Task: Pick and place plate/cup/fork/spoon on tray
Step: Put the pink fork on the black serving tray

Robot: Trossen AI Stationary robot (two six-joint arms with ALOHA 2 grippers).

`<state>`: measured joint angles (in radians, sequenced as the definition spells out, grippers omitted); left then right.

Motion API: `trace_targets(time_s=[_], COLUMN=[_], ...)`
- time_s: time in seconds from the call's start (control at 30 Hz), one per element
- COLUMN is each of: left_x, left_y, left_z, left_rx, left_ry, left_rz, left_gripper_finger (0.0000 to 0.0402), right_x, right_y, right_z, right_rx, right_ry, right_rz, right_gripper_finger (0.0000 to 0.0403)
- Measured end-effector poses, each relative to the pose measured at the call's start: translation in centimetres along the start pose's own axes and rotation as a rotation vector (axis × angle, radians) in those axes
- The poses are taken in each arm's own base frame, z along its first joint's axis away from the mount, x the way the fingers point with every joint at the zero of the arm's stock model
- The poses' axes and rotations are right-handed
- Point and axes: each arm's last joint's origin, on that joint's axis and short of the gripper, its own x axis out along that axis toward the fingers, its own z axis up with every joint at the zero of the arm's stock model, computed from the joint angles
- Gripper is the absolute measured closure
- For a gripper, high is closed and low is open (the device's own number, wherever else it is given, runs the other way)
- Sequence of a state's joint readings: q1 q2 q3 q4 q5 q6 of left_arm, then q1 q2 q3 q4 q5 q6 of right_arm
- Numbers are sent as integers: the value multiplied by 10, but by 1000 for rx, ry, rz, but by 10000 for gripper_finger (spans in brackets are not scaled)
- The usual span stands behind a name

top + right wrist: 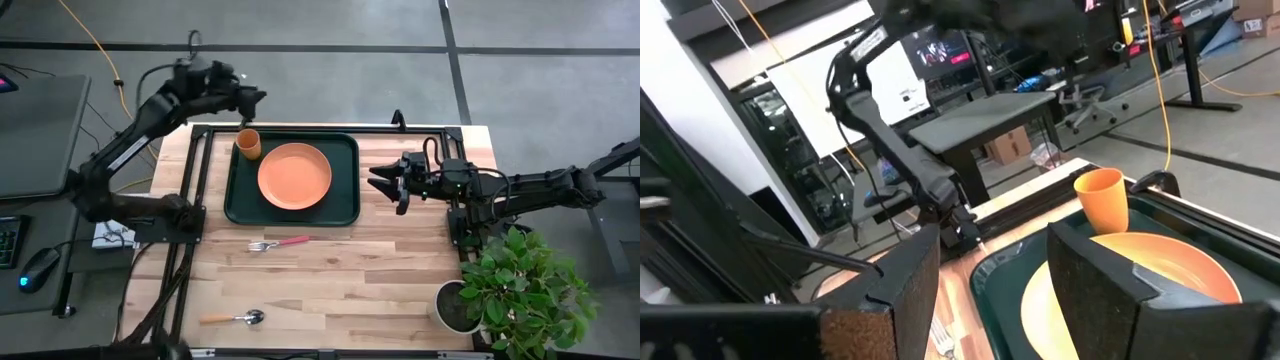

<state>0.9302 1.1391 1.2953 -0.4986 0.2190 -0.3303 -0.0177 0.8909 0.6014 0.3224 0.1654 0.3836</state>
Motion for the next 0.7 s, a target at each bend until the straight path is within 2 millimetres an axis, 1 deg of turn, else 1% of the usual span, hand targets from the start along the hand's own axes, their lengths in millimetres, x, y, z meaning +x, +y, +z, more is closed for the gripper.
trace_targets(time_s=[0.07,0.17,0.27,0.4,0.47,0.57,0.7], left_x=[-18,-42,-53,-61,-60,-57,-56], left_y=[-24,-51,-65,-78,-83,-90,-97], left_z=[2,-10,-37,-78,-98,-123,-138], left_rx=[74,129,100,22,-2,10,74], left_ry=[-84,-178,-246,-312,-320,-295,-269], left_rz=[-138,-321,-475,-665,-707,-688,-675], left_gripper_finger=[215,215,216,216,216,216,216], right_x=[0,0,0,0,-1,-1,-1], right_y=[0,1,2,4,5,6,7], right_z=[0,2,4,8,10,12,13], right_rx=[1,4,8,30,45,56,60], right_ry=[-4,-23,-43,-76,-93,-108,-118], right_rz=[1,9,22,67,89,106,116], right_gripper_finger=[226,226,226,226,226,226,226])
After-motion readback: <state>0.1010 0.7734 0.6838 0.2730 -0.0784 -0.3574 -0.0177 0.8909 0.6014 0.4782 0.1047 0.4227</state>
